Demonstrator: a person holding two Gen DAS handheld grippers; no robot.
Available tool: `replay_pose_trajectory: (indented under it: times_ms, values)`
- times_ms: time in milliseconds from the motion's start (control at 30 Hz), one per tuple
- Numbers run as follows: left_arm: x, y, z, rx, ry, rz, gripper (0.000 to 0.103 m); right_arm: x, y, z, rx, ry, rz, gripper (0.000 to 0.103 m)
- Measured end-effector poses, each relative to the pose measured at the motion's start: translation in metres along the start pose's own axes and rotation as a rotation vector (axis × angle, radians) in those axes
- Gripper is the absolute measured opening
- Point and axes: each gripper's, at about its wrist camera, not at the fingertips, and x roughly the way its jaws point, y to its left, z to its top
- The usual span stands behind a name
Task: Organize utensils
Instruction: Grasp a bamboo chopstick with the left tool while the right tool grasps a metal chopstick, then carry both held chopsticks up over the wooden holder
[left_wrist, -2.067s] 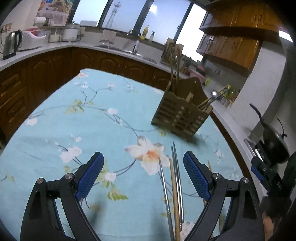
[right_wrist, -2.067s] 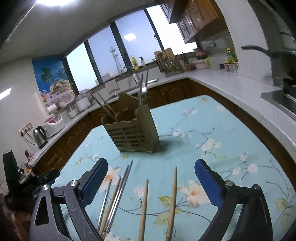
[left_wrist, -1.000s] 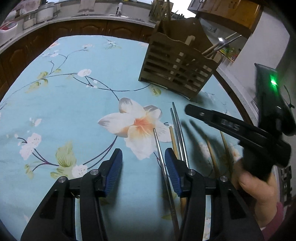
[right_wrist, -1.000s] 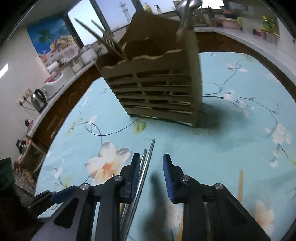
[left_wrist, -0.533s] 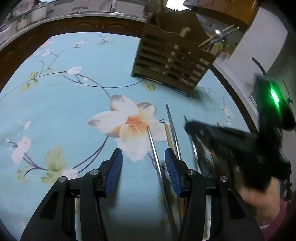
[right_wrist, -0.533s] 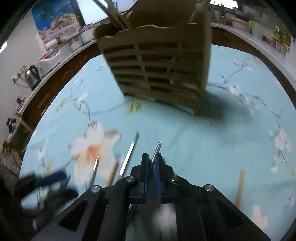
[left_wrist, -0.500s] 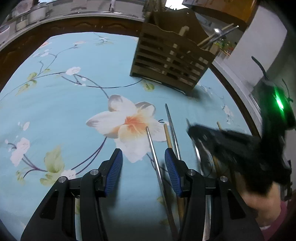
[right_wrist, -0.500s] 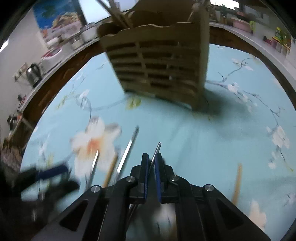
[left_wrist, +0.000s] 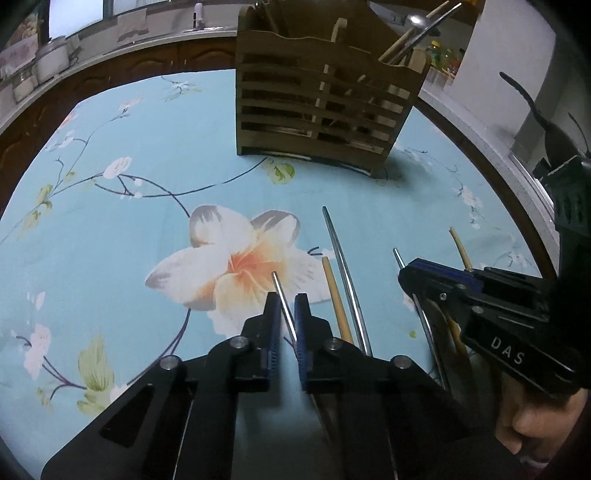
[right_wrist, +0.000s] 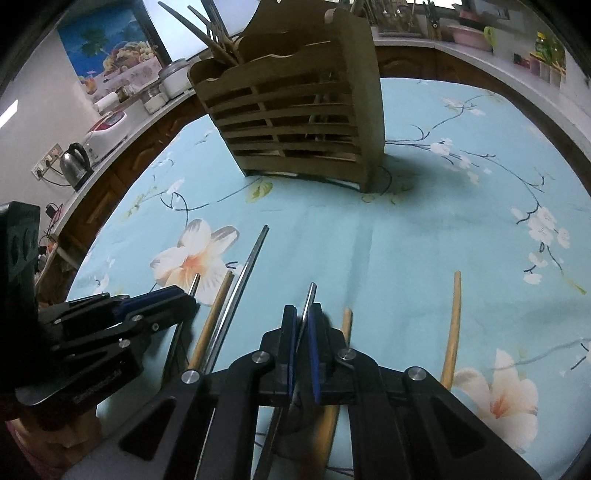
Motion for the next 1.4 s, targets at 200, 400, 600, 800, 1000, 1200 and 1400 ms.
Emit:
replay_pose_trajectory:
  times_ms: [200,400,600,800,1000,1200,1400]
  values:
    - [0.0,-0.001,-0.001,0.003,-0.01,-0.008,0.004,0.003,0.01,0.001,-0.041,0.0,-0.038,0.008]
    - [-0.03,0.013,-0.006,-0.057,-0.054,-0.07,0.003,-0.01,0.013,-0.001,-0.016,-0.023,0.004,0.005]
    - [-0.089,0.025,-0.006,-0.088,-0.167,-0.119,0.003,-0.062,0.02,0.003,-0.008,-0.132,0.045,0.004]
    - [-0.15,0.028,-0.003,-0.089,-0.29,-0.157,0.003,-0.119,0.025,0.012,0.002,-0.257,0.069,0.004]
    - [-0.198,0.028,-0.003,-0.073,-0.397,-0.175,0.003,-0.17,0.033,0.018,-0.015,-0.382,0.077,0.004]
    - [-0.213,0.031,0.001,-0.067,-0.444,-0.174,0.003,-0.192,0.037,0.028,-0.029,-0.453,0.073,0.004]
    - [-0.213,0.034,0.006,-0.077,-0.452,-0.167,0.003,-0.195,0.038,0.037,-0.035,-0.47,0.067,0.004]
